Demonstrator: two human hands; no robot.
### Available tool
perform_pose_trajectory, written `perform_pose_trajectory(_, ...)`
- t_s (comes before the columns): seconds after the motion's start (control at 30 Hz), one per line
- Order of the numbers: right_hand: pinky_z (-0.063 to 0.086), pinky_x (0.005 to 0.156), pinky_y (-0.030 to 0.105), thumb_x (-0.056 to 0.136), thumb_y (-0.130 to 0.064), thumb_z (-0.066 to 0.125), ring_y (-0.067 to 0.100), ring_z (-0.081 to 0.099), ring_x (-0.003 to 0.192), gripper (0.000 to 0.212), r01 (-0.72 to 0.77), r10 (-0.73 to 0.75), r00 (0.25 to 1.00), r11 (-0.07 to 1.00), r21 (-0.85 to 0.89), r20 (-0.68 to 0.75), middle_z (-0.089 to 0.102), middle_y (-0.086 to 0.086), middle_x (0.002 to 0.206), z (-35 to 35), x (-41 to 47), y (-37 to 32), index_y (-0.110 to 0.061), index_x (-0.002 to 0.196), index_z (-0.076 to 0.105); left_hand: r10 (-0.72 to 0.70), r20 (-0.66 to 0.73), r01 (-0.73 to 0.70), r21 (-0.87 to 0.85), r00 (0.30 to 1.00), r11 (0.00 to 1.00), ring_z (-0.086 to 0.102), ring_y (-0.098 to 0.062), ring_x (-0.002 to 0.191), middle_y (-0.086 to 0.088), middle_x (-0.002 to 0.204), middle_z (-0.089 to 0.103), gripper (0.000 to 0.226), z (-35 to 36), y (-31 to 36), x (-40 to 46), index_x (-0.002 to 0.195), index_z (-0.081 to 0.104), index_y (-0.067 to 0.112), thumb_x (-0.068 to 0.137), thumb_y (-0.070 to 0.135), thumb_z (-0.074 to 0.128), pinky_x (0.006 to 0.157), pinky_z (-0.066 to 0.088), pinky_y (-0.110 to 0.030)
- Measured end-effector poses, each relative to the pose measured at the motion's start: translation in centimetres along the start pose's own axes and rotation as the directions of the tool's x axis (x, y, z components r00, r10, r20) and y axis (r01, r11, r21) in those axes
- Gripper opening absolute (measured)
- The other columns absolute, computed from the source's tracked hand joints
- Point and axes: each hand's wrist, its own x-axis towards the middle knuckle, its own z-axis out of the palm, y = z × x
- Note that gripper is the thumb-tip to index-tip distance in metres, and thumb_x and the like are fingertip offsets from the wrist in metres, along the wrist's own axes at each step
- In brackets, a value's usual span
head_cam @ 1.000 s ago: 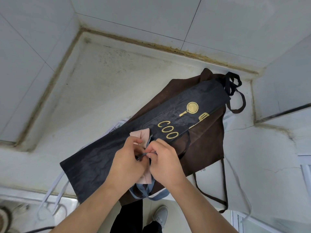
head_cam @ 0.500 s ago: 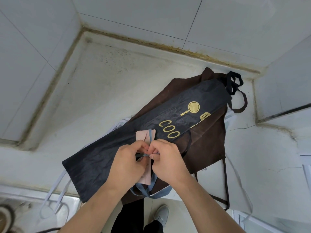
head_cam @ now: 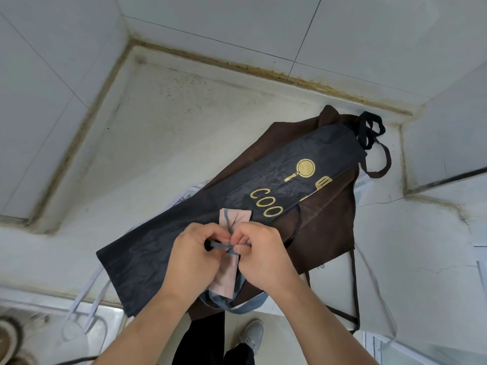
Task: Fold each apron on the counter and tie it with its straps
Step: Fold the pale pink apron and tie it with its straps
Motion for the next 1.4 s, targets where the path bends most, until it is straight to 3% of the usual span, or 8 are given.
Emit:
perform_pose_trajectory(0.13,0.052,0.072,0.015,0.089,0.002,0.068,0.007,0.064,0.083,0.03,-0.08,0.084,0.994,0.995,0.068,-0.063,0.064,-0.009,0.082,0.2,-0.4,0.1,-0.026,0.093,0.06,-0.043,0.035,0.045,-0.067,0.998,0.997,0.07,0.0,0.088,0.022,0.087,0.074,0.032,-0.1,0.7,0.2,0.087,0.074,0.034,0.087,0.002,0.077,0.078,0.054,-0.013)
perform_pose_trajectory(0.37,0.052,0.066,0.02,0.085,0.004,0.071,0.01,0.064,0.077,0.027,-0.066,0.073,0.987,0.996,0.054,-0.144,0.066,-0.012,0.078,0.8,-0.5,1.1,-0.022,0.082,0.073,-0.036,0.075,0.045,-0.116,0.997,0.992,0.072,-0.005,0.086,0.02,0.085,0.075,0.031,-0.1,0.4,0.1,0.086,0.075,0.03,0.088,0.0,0.076,0.077,0.055,-0.016)
perform_pose_trajectory(0.57,0.052,0.068,0.016,0.09,-0.001,0.072,0.008,0.066,0.078,0.032,-0.066,0.083,0.986,0.991,0.115,-0.143,0.066,-0.008,0.074,0.2,-0.8,0.6,-0.029,0.104,0.062,-0.026,0.106,0.036,-0.087,0.994,0.996,0.072,-0.004,0.084,0.018,0.085,0.074,0.024,-0.1,0.4,0.4,0.092,0.075,0.035,0.089,0.012,0.08,0.076,0.056,-0.015)
perform_pose_trajectory(0.73,0.056,0.065,0.028,0.086,0.003,0.072,0.013,0.066,0.072,0.025,-0.04,0.072,0.978,0.986,0.16,-0.196,0.066,-0.007,0.072,0.7,-0.9,0.7,-0.022,0.088,0.068,0.016,0.138,-0.006,-0.067,0.99,0.998,0.071,-0.004,0.085,0.017,0.086,0.075,0.016,-0.1,0.4,0.4,0.096,0.08,0.031,0.087,0.019,0.084,0.078,0.057,-0.019)
perform_pose_trajectory(1.07,0.048,0.06,0.024,0.088,-0.007,0.066,0.013,0.058,0.07,0.018,0.116,-0.125,0.976,0.991,-0.06,-0.179,0.061,-0.005,0.076,1.5,-0.5,2.2,-0.022,0.083,0.077,0.212,0.081,-0.215,0.027,0.974,0.976,0.065,-0.007,0.089,0.017,0.087,0.065,0.02,0.2,-0.5,0.4,0.089,0.074,0.027,0.09,0.008,0.079,0.075,0.049,-0.012)
perform_pose_trajectory(1.2,0.045,0.065,0.021,0.093,-0.006,0.067,0.007,0.057,0.064,0.021,-0.168,0.173,0.985,0.95,0.262,0.003,0.062,-0.011,0.068,1.0,0.0,1.7,-0.021,0.084,0.078,0.264,0.053,-0.265,0.017,0.963,0.964,0.064,-0.011,0.088,0.016,0.088,0.063,0.029,0.3,-0.9,0.7,0.089,0.072,0.022,0.09,-0.006,0.073,0.076,0.048,-0.014)
perform_pose_trajectory(1.3,0.047,0.058,0.035,0.1,-0.002,0.057,0.013,0.04,0.05,0.021,-0.41,0.318,0.912,0.739,0.535,0.26,0.044,-0.007,0.051,0.7,0.4,1.4,-0.009,0.088,0.073,0.294,0.04,-0.294,-0.006,0.955,0.956,0.066,-0.009,0.091,0.015,0.093,0.066,0.03,0.5,-1.2,1.3,0.093,0.074,0.021,0.092,-0.009,0.068,0.081,0.052,-0.021)
perform_pose_trajectory(1.4,0.044,0.051,0.033,0.102,0.001,0.054,0.013,0.031,0.049,0.019,-0.49,0.386,0.869,0.585,0.646,0.31,0.035,-0.003,0.053,0.4,0.5,0.8,0.001,0.096,0.071,0.245,0.035,-0.246,0.017,0.969,0.969,0.063,-0.004,0.1,0.014,0.112,0.061,0.033,0.6,-0.7,0.8,0.114,0.07,0.023,0.094,-0.003,0.068,0.085,0.053,-0.021)
